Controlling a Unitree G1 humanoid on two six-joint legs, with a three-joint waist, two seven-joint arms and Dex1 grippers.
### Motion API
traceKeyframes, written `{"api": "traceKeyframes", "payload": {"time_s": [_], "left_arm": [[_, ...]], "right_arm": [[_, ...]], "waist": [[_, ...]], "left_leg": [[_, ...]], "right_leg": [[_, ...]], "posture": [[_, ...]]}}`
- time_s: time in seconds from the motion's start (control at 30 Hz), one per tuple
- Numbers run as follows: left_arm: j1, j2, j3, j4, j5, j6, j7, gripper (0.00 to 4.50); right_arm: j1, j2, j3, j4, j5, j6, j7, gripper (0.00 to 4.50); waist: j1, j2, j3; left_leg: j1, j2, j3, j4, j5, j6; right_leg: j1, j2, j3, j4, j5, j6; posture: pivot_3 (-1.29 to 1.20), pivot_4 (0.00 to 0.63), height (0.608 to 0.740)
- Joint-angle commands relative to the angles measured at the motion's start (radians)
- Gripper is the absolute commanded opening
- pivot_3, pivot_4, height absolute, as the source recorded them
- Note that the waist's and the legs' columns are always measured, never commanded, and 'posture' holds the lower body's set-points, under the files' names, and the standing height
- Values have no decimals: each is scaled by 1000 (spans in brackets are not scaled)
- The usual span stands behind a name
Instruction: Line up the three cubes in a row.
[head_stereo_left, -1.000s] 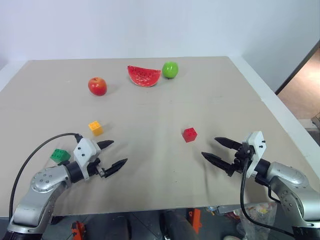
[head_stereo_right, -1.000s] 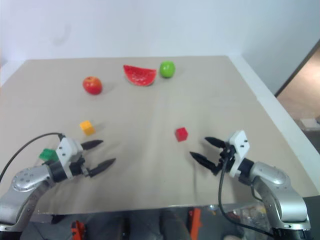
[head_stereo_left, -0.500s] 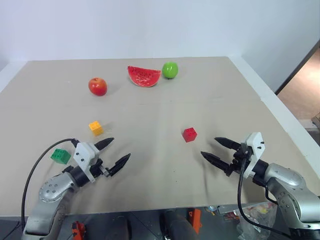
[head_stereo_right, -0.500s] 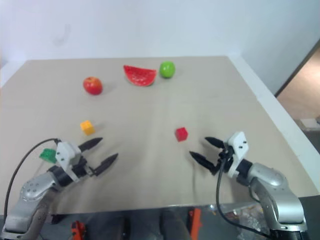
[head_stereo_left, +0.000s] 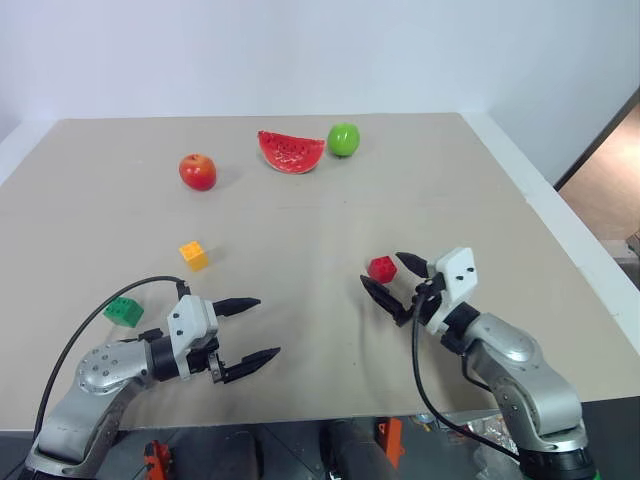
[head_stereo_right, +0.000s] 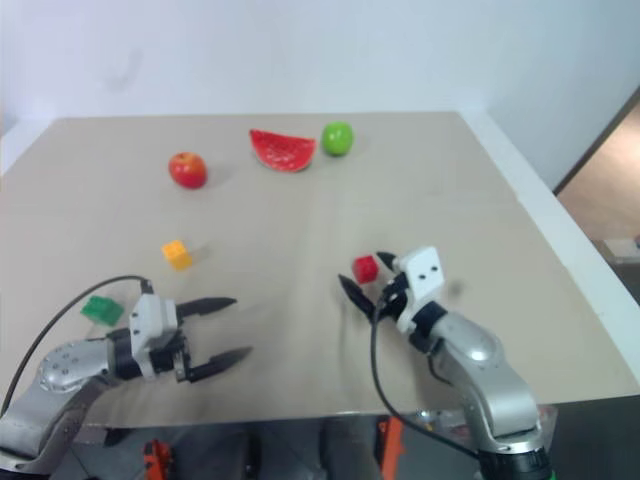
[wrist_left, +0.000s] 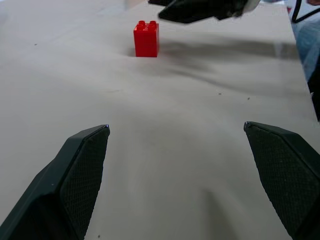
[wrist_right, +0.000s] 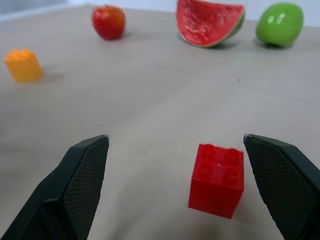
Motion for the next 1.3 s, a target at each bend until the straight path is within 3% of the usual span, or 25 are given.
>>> {"api": "traceKeyframes", "payload": {"time_s": [0.03,0.43,0.53,0.77,0.93,1.07,1.2,1.3], "left_arm": [[-17,18,-2,-28,-20,10,-29,4467],[-35,11,-17,-26,-6,17,-36,4467],[-32,9,-15,-30,-2,15,-27,4500],[-20,5,-10,-38,4,13,-11,4500],[-5,2,-4,-45,2,17,7,4500],[15,-3,22,-48,-13,30,38,4500],[68,-52,72,-74,-18,50,149,4500],[116,-81,82,-104,7,45,207,4500]], "right_arm": [[-26,31,11,22,-65,-20,-65,4500],[-74,141,10,117,-100,9,-137,4500],[-72,159,3,135,-95,12,-139,3737],[-61,169,4,142,-98,13,-135,1235],[-56,158,7,132,-101,18,-125,1238],[-147,77,18,133,-32,45,34,1238],[-454,-44,156,309,19,7,458,1238],[-645,-39,257,520,-16,-77,666,1238]], "waist": [[0,0,0],[0,0,0],[0,0,0],[-1,0,0],[-1,0,0],[-2,0,0],[-21,2,2],[-29,0,0]], "left_leg": [[0,0,0,0,0,0],[0,1,0,0,0,0],[0,1,0,0,0,0],[0,1,0,0,0,0],[0,1,0,0,0,0],[0,1,0,0,0,0],[1,1,2,0,0,1],[3,2,1,0,2,3]], "right_leg": [[0,0,0,0,0,0],[0,1,0,0,0,-1],[0,1,0,0,0,-1],[-1,1,0,0,0,-1],[-1,1,0,0,0,-1],[-1,1,0,0,0,-1],[-1,2,3,0,3,0],[0,4,1,0,4,-1]], "posture": [[0,150,740],[0,150,740],[0,150,740],[0,150,740],[0,150,740],[0,150,740],[0,150,740],[0,150,740]]}}
